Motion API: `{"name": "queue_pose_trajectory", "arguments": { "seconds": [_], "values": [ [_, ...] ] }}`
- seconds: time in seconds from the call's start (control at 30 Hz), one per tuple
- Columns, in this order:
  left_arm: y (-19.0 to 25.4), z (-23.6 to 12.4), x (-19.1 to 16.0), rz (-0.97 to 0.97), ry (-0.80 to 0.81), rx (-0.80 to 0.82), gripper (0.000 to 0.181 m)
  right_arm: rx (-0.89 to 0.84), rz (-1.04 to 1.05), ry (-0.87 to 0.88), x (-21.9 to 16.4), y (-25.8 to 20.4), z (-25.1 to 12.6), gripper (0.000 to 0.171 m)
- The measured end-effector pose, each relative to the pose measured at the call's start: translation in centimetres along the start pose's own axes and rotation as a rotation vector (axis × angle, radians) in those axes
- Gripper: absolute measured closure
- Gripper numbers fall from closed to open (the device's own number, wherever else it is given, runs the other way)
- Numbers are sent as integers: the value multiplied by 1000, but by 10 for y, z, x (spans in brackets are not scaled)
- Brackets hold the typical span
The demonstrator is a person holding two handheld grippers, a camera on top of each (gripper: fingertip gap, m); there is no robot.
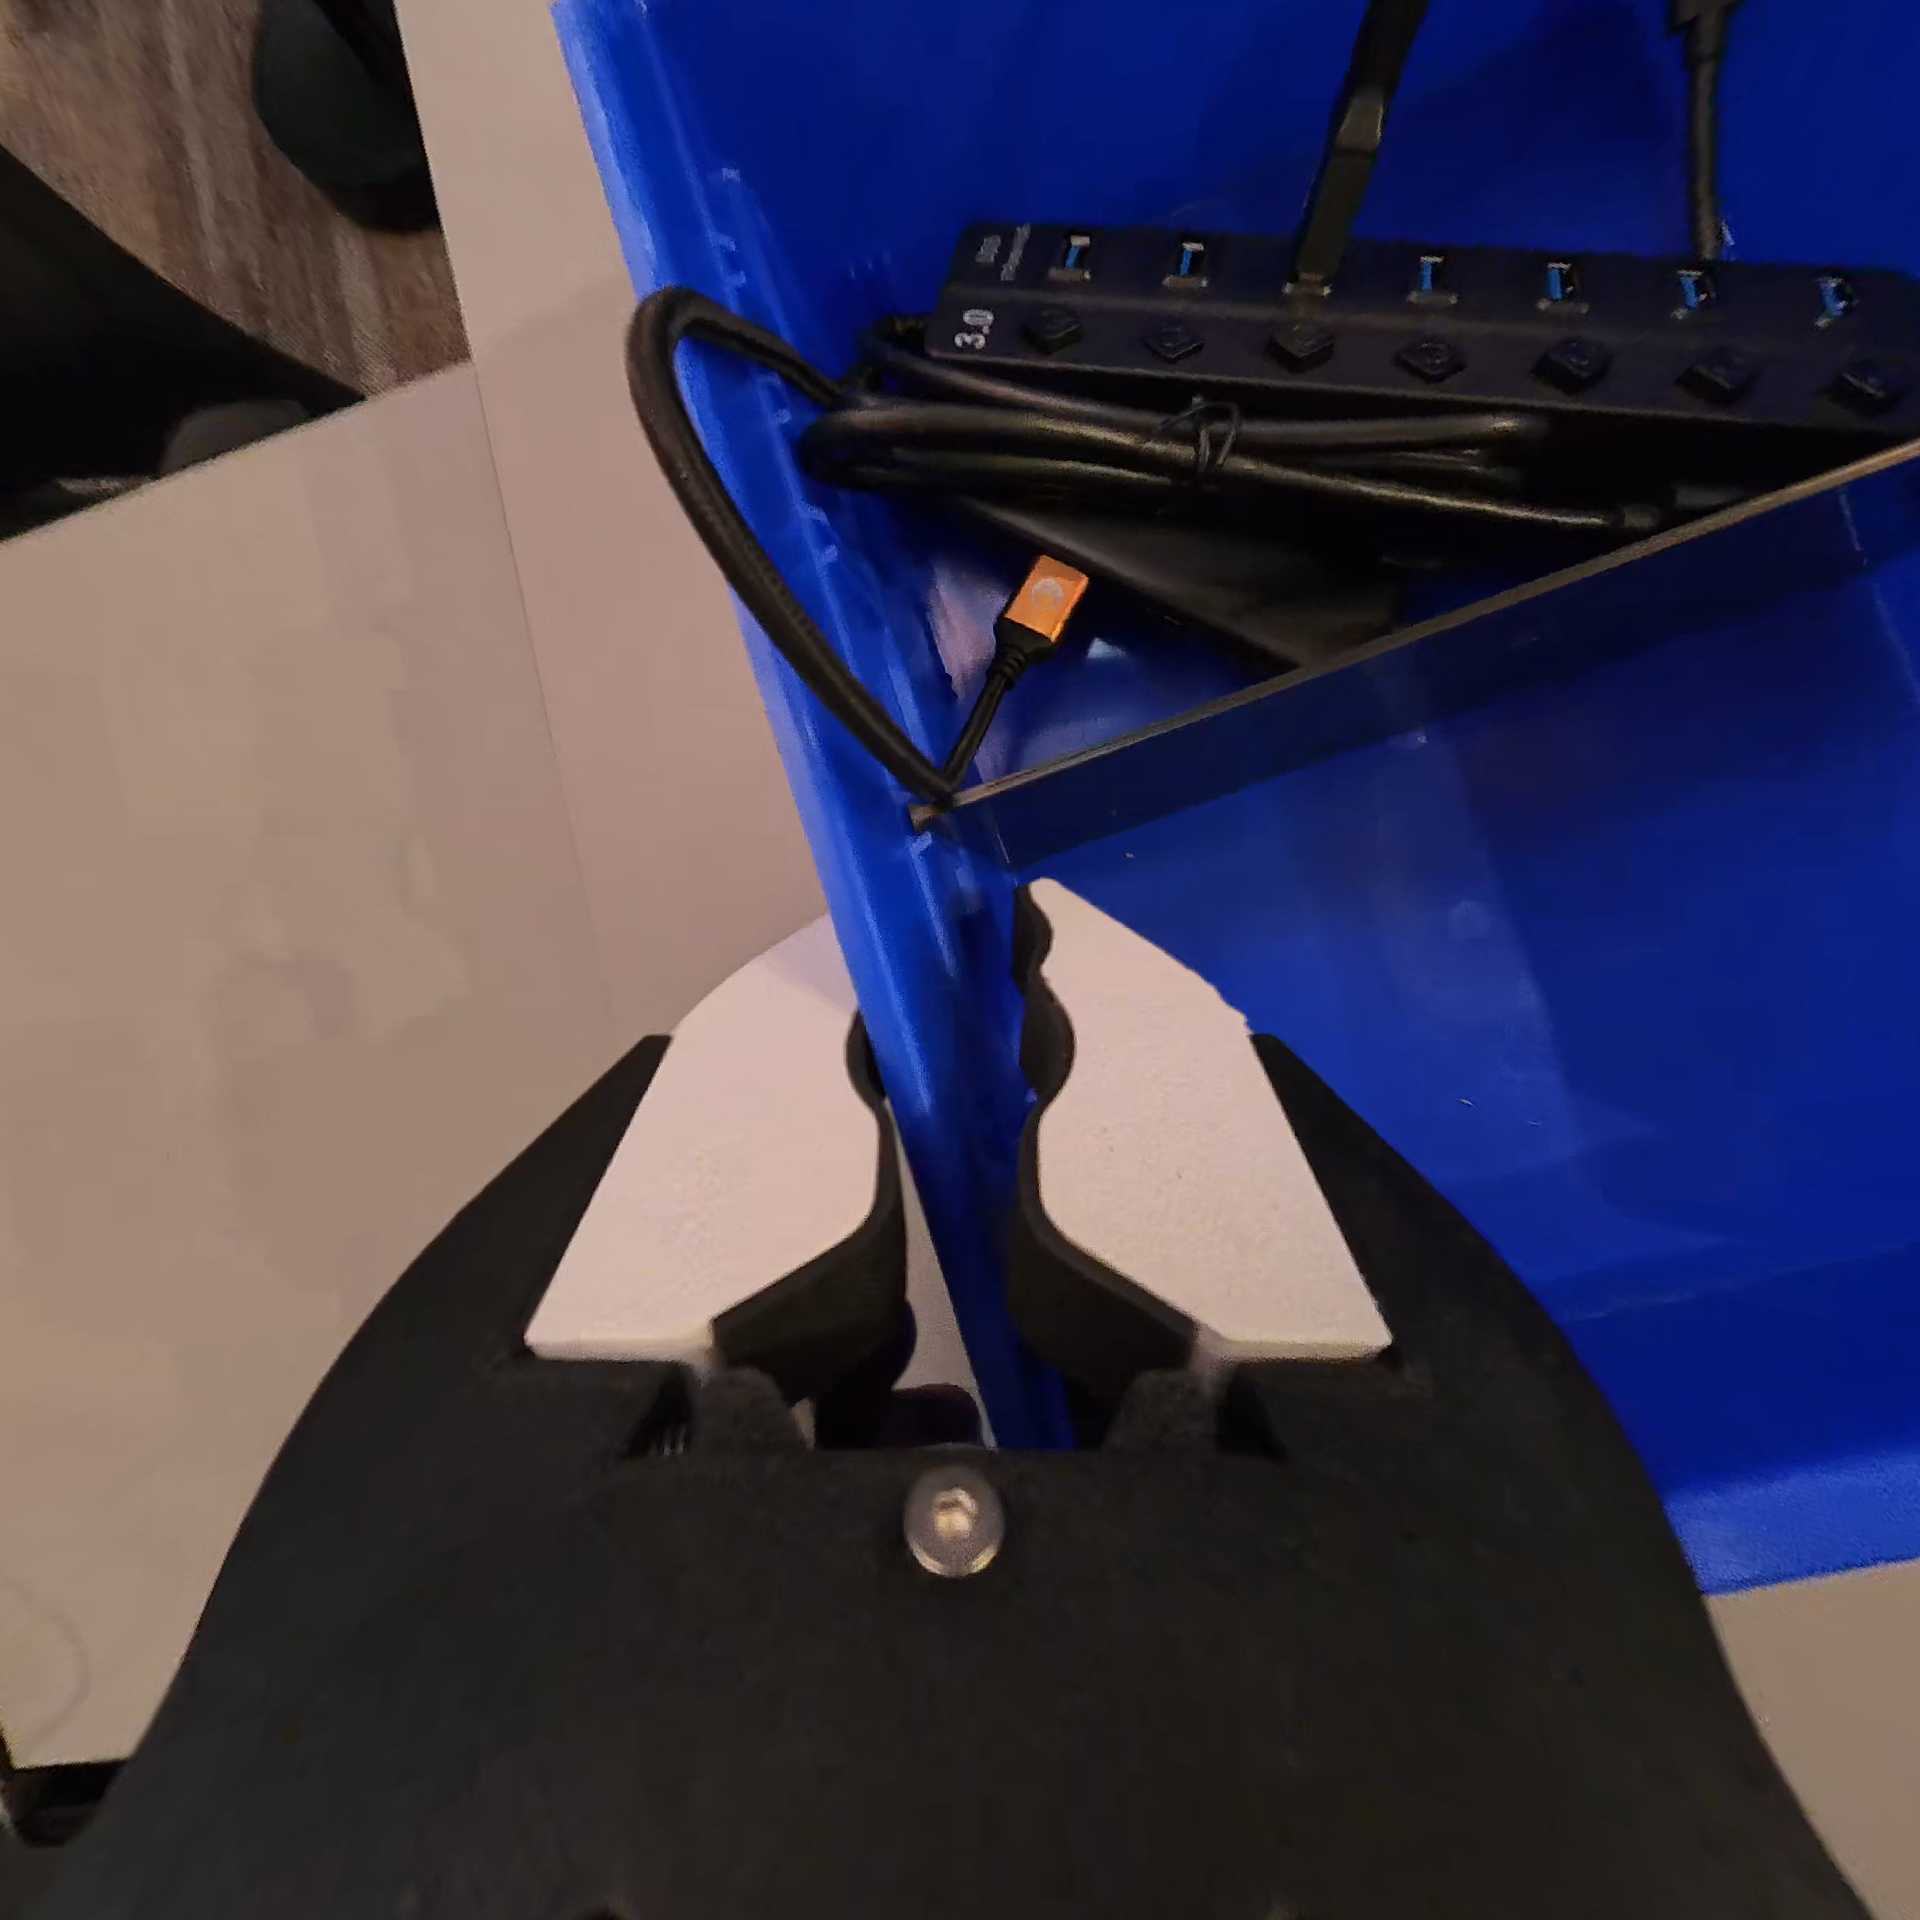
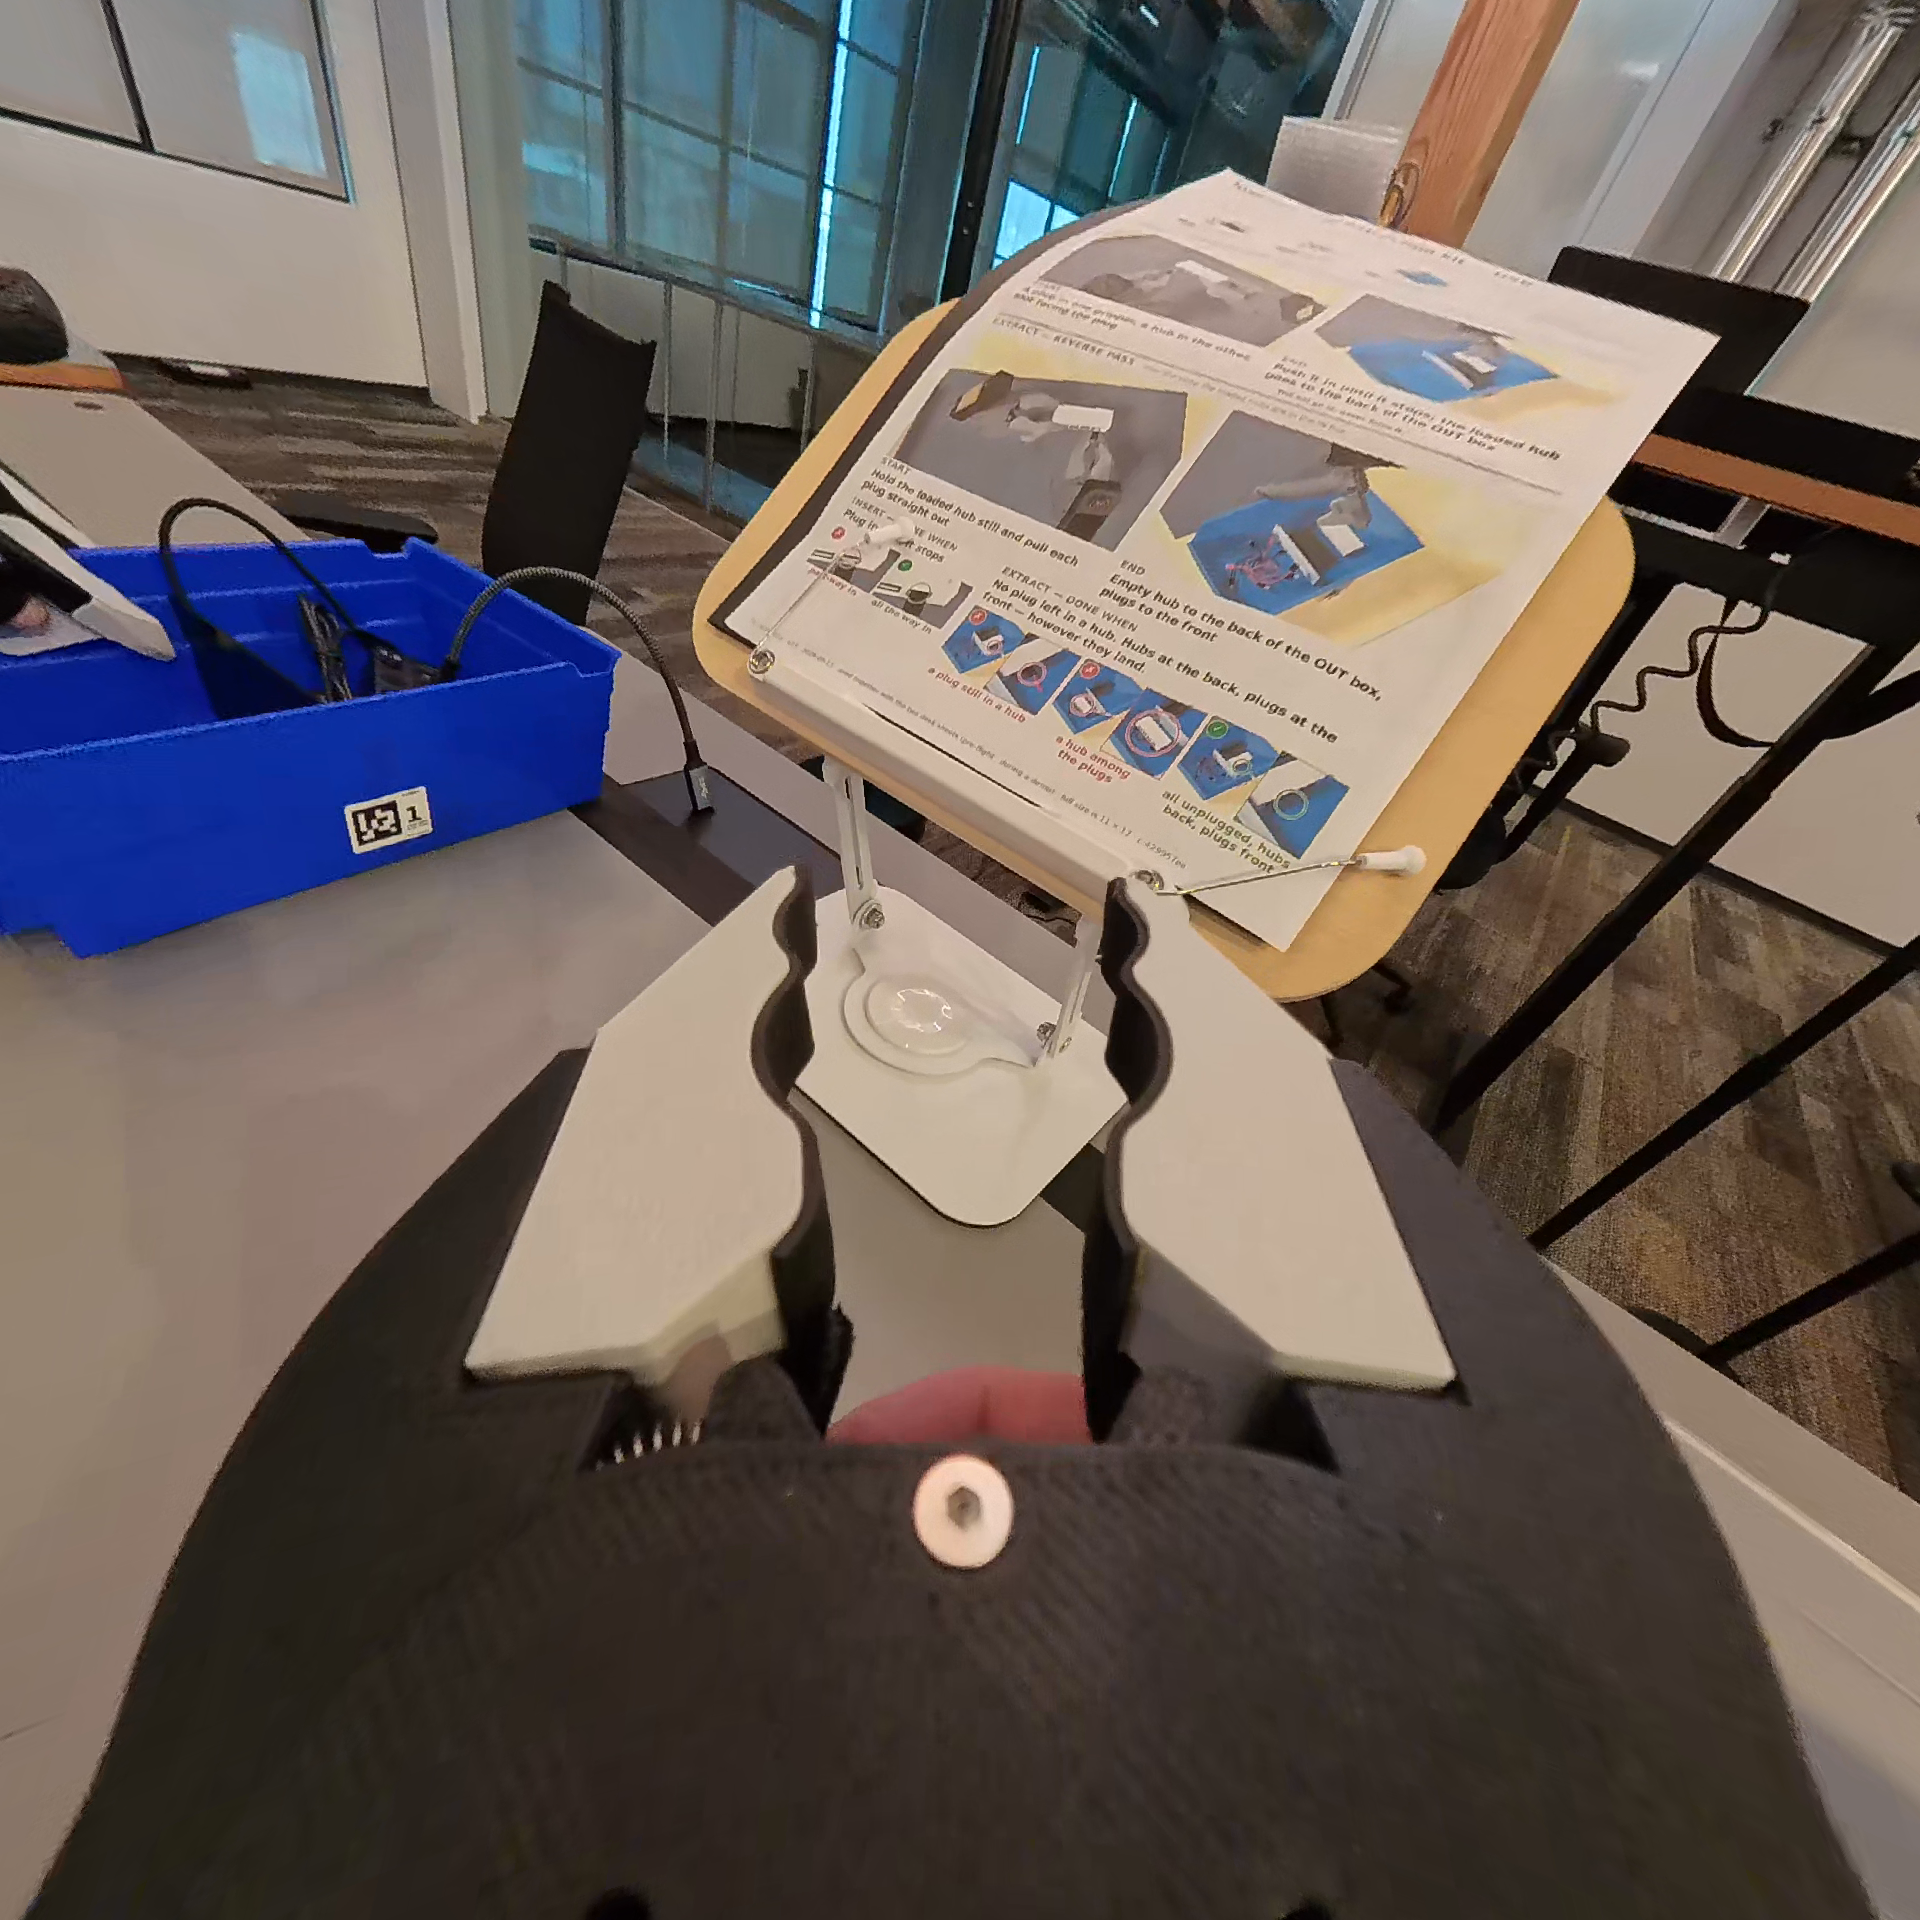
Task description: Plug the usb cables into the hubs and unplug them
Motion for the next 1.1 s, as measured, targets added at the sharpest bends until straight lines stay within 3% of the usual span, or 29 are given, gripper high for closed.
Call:
{"name": "queue_pose_trajectory", "arguments": {
  "seconds": [0.03,0.13,0.27,0.4,0.5,0.67,0.8,0.97,1.1],
  "values": [
    [-2,-2,4,16,31,27,159,6,1,-3,-1,-1,1,117],
    [-16,-23,23,22,110,159,141,14,-3,-5,-4,-2,2,117],
    [-17,-80,69,94,303,344,116,17,-10,-1,-2,-2,1,117],
    [32,-103,117,245,478,309,129,29,-18,-3,-1,-5,0,120],
    [67,-81,143,333,501,272,137,36,-31,-7,-2,-8,1,123],
    [78,-11,141,387,250,231,124,39,-29,-12,-5,-8,2,125],
    [69,11,150,332,250,255,132,40,-25,-34,-13,-7,6,126],
    [64,37,140,361,117,286,141,43,-23,-65,-25,-7,13,127],
    [61,27,136,373,72,247,140,44,-25,-82,-31,-7,15,127]
  ]
}}
Point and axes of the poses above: each gripper's, where its closed fingertips meet, z out along the fingers, x out of its top, y = z × x across the jaws, the point moved 2 cm from there along -z, back along the fingers, and after that the axes turned 4 degrees about z, right-handed, at the moved point
